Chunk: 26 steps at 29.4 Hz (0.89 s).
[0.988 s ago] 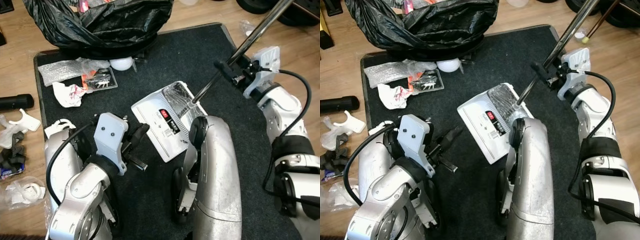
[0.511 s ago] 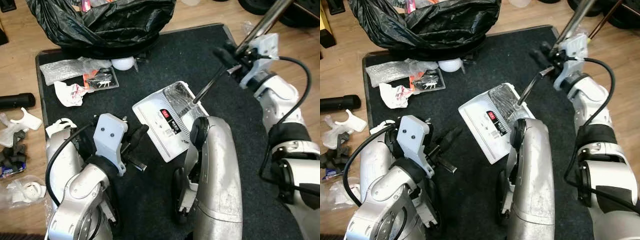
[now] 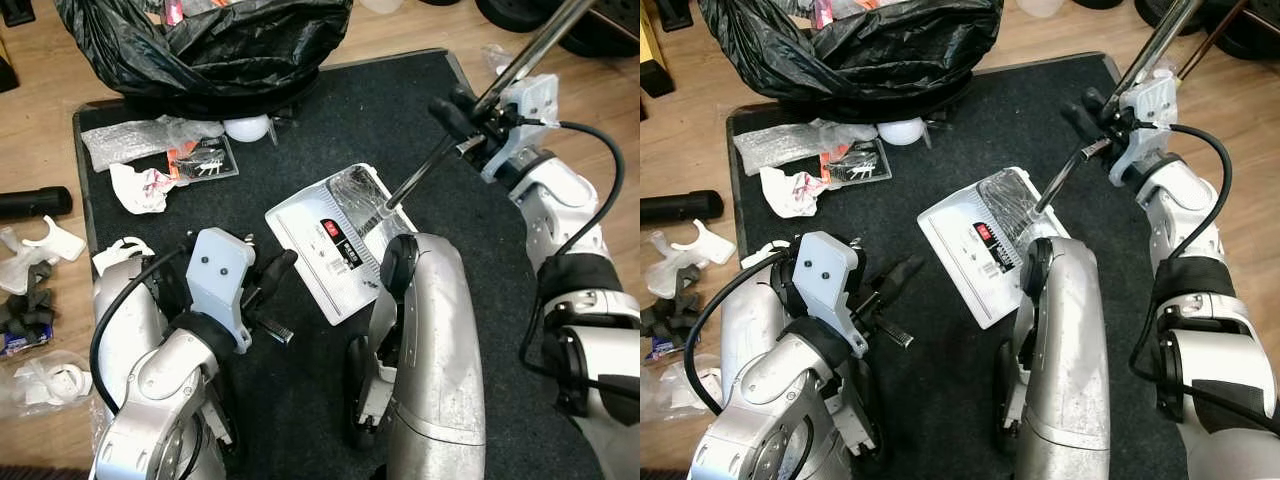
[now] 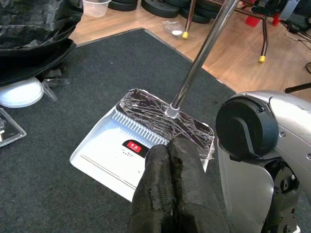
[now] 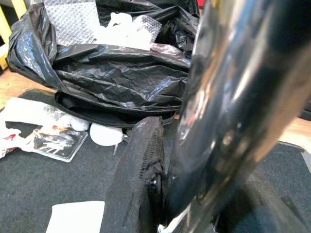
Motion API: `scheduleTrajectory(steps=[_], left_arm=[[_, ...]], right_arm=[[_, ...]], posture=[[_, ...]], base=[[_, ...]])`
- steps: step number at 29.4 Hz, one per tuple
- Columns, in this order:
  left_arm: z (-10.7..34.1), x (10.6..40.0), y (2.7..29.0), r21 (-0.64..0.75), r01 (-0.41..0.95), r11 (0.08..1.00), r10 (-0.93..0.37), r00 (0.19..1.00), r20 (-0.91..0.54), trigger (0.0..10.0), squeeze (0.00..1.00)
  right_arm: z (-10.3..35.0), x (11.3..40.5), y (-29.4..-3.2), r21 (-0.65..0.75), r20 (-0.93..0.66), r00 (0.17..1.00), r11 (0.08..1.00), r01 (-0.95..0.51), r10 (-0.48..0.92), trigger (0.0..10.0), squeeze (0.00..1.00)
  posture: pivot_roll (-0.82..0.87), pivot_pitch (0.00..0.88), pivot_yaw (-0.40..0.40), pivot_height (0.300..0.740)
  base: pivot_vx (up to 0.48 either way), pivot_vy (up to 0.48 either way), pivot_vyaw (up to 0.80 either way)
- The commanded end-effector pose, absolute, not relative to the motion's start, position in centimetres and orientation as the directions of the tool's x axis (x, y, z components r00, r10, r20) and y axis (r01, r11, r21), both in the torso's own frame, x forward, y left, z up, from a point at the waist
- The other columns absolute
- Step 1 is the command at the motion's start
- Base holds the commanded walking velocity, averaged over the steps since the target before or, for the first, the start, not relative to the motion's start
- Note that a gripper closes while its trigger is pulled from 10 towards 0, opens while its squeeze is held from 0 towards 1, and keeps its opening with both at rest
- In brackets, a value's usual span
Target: Sweep floor
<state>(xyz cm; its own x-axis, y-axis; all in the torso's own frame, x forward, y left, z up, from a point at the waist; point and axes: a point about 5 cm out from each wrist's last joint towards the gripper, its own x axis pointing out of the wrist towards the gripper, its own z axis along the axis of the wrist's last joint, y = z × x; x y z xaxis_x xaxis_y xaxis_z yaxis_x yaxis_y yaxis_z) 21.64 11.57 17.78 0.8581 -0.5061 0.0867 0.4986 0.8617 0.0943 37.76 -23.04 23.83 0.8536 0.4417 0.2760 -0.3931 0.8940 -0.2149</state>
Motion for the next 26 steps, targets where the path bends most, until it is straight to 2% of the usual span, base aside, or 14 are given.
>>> scheduleTrajectory(steps=[1, 2, 3, 4, 5, 7, 9, 10, 11, 16, 17, 20, 24, 26], left_arm=[[17.5, 21.3, 11.6, 0.085, 0.479, 0.874, -0.485, 0.871, 0.073, 10.0, 0.0], [17.5, 21.3, 11.6, 0.085, 0.479, 0.874, -0.485, 0.871, 0.073, 10.0, 0.0], [17.5, 21.4, 11.6, 0.085, 0.479, 0.874, -0.485, 0.871, 0.074, 10.0, 0.0], [17.5, 21.4, 11.6, 0.085, 0.479, 0.874, -0.485, 0.871, 0.074, 10.0, 0.0], [17.5, 21.5, 11.6, 0.086, 0.479, 0.874, -0.485, 0.871, 0.076, 10.0, 0.0], [17.5, 21.5, 11.6, 0.086, 0.479, 0.874, -0.485, 0.871, 0.076, 10.0, 0.0], [17.4, 21.8, 11.5, 0.087, 0.479, 0.874, -0.485, 0.871, 0.079, 10.0, 0.0], [17.4, 21.8, 11.5, 0.087, 0.479, 0.874, -0.485, 0.871, 0.079, 10.0, 0.0], [17.4, 21.9, 11.4, 0.087, 0.479, 0.873, -0.486, 0.87, 0.081, 10.0, 0.0], [17.4, 22.0, 11.4, 0.086, 0.48, 0.873, -0.486, 0.87, 0.082, 10.0, 0.0], [17.4, 22.1, 11.3, 0.087, 0.482, 0.872, -0.488, 0.869, 0.086, 10.0, 0.0], [17.5, 22.2, 11.3, 0.089, 0.483, 0.871, -0.49, 0.867, 0.089, 10.0, 0.0], [17.5, 22.4, 11.3, 0.09, 0.484, 0.87, -0.491, 0.866, 0.091, 10.0, 0.0], [17.5, 22.5, 11.3, 0.093, 0.485, 0.869, -0.493, 0.865, 0.093, 10.0, 0.0]], right_arm=[[21.6, 37.4, -23.5, -0.217, 0.21, 0.88, 0.898, -0.383, 0.426, 0.0, 0.0], [21.6, 37.4, -23.5, -0.217, 0.21, 0.88, 0.898, -0.383, 0.426, 0.0, 0.0], [22.3, 37.4, -23.9, -0.1, 0.3, 0.891, 0.94, -0.327, 0.342, 0.0, 0.0], [22.3, 37.4, -23.9, -0.1, 0.3, 0.891, 0.94, -0.327, 0.342, 0.0, 0.0], [23.2, 37.4, -24.6, -0.003, 0.382, 0.891, 0.964, -0.265, 0.246, 0.0, 0.0], [23.2, 37.4, -24.6, -0.003, 0.382, 0.891, 0.964, -0.265, 0.246, 0.0, 0.0], [24.8, 36.9, -26.9, 0.078, 0.47, 0.879, 0.988, -0.136, 0.084, 0.0, 0.0], [24.8, 36.9, -26.9, 0.078, 0.47, 0.879, 0.988, -0.136, 0.084, 0.0, 0.0], [25.3, 36.6, -28.2, 0.08, 0.487, 0.873, 0.994, -0.072, 0.024, 0.0, 0.0], [25.7, 36.3, -29.2, 0.084, 0.495, 0.869, 0.996, -0.03, -0.015, 0.0, 0.0], [26.5, 35.9, -30.5, 0.106, 0.515, 0.854, 0.994, 0.024, -0.075, 0.0, 0.0], [27.1, 35.6, -31.4, 0.14, 0.534, 0.836, 0.988, 0.059, -0.126, 0.0, 0.0], [27.4, 35.4, -31.9, 0.175, 0.545, 0.822, 0.981, 0.08, -0.164, 0.0, 0.0], [26.5, 35.8, -31.0, 0.17, 0.519, 0.841, 0.982, 0.078, -0.156, 0.0, 0.0]], posture=[[-0.08, 0.362, -0.123, 0.33], [-0.08, 0.362, -0.123, 0.33], [-0.08, 0.358, -0.124, 0.33], [-0.08, 0.358, -0.124, 0.33], [-0.08, 0.353, -0.124, 0.33], [-0.08, 0.353, -0.124, 0.33], [-0.09, 0.341, -0.124, 0.33], [-0.09, 0.341, -0.124, 0.33], [-0.09, 0.338, -0.124, 0.33], [-0.1, 0.335, -0.124, 0.33], [-0.1, 0.327, -0.123, 0.33], [-0.1, 0.323, -0.122, 0.33], [-0.1, 0.32, -0.12, 0.33], [-0.09, 0.319, -0.121, 0.33]], base=[[0.0, 0.0, 0.0], [0.0, 0.0, 0.0], [0.0, 0.0, 0.0], [0.0, 0.0, 0.0], [0.0, 0.0, 0.0], [0.0, 0.0, 0.0], [0.0, 0.0, 0.0], [0.0, 0.0, 0.0], [0.0, 0.0, 0.0], [0.0, 0.0, 0.0], [0.0, 0.0, 0.0], [0.0, 0.0, 0.0], [0.0, 0.0, 0.0], [0.0, 0.0, 0.0]])
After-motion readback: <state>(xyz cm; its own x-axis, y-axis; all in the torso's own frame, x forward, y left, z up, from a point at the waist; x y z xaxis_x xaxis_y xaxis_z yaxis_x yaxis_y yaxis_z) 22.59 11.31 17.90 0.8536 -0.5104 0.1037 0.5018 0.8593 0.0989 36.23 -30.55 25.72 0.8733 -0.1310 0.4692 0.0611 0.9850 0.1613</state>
